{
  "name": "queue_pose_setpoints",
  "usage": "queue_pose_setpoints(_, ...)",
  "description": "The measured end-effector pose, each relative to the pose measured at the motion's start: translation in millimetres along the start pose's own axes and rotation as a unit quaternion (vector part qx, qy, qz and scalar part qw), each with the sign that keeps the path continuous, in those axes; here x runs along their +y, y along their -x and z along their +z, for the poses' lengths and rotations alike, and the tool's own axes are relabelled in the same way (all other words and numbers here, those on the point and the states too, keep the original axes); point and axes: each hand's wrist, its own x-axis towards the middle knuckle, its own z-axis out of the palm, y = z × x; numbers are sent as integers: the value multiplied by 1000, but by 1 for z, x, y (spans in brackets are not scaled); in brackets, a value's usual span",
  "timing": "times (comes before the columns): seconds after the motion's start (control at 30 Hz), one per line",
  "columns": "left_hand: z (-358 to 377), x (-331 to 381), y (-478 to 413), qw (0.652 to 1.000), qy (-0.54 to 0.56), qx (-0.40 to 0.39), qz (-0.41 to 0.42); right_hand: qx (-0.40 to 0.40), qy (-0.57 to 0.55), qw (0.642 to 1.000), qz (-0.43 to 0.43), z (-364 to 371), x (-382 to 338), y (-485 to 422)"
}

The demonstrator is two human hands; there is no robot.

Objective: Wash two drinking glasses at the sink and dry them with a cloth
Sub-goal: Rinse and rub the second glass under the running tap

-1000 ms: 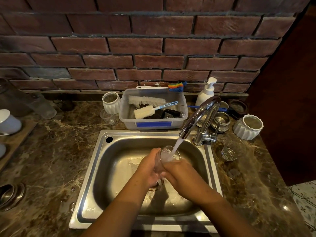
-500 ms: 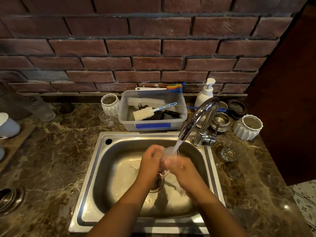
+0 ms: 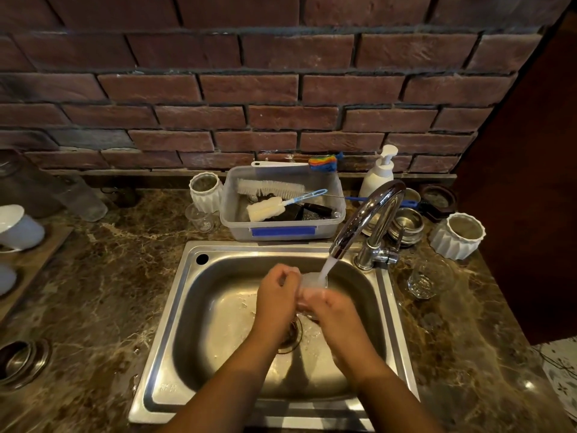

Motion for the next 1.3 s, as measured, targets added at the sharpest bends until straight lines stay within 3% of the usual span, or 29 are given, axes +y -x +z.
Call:
queue_pose_setpoints(0.03,-2,-1,2,996,-56,-6,67,11,-114,991,66,1,2,-2)
queue_pose_setpoints(0.1,-8,-3,4,972,-150,-34,176,-5,-309,939,148,0,2,-4)
queue_pose_setpoints(0.13,-10,-5,4,959,-182,-45,213,-21,-355,921,159,-3,2,-5)
queue_pose_setpoints(0.2,-13,-7,3,957,-178,-48,224,-49,-345,926,143,-6,3,-7)
queue_pose_setpoints(0.3,-10,-4,4,992,-74,-46,91,-31,-123,991,38,-6,0,-10)
queue_pose_setpoints(0.37,-8,-1,4,995,31,-63,-75,-43,72,994,-65,-9,-5,-9)
queue_pose_setpoints(0.43,-11,3,2,950,182,-95,-236,-84,198,965,-148,-14,-10,-7)
queue_pose_setpoints(0.5,-19,6,-4,885,288,-138,-338,-131,308,919,-209,-20,-12,-6)
queue_pose_setpoints(0.57,-24,12,-5,851,320,-186,-373,-155,442,843,-265,-23,-13,-6)
queue_pose_setpoints(0.6,-24,13,-5,851,314,-195,-373,-156,478,818,-278,-23,-12,-6)
queue_pose_setpoints(0.63,-23,15,-5,859,302,-190,-368,-150,483,816,-278,-22,-10,-6)
queue_pose_setpoints(0.73,-15,10,-5,916,238,-100,-307,-107,352,905,-214,-14,-8,-4)
queue_pose_setpoints(0.8,-7,7,-6,962,164,-38,-215,-59,214,963,-155,-5,-7,-3)
queue_pose_setpoints(0.87,-4,8,-5,994,48,-21,-92,-11,53,996,-69,2,-7,-5)
queue_pose_setpoints(0.93,-6,9,-4,999,-42,-18,24,-5,-129,991,43,3,-6,-8)
queue_pose_setpoints(1.0,-8,8,-4,979,-152,-29,133,-24,-323,933,157,-3,-7,-12)
queue_pose_setpoints(1.07,-10,6,-5,946,-245,-44,210,-32,-413,884,218,-9,-7,-15)
queue_pose_setpoints(1.1,-11,5,-6,940,-252,-50,226,-35,-417,880,224,-11,-7,-16)
queue_pose_setpoints(1.17,-11,6,-6,961,-190,-66,191,-39,-348,918,188,-11,-5,-19)
queue_pose_setpoints(1.23,-9,9,-8,987,-112,-79,85,-19,-173,979,102,-9,-8,-17)
queue_pose_setpoints(1.3,-5,12,-9,995,-46,-75,-56,-2,17,1000,-25,-8,-14,-13)
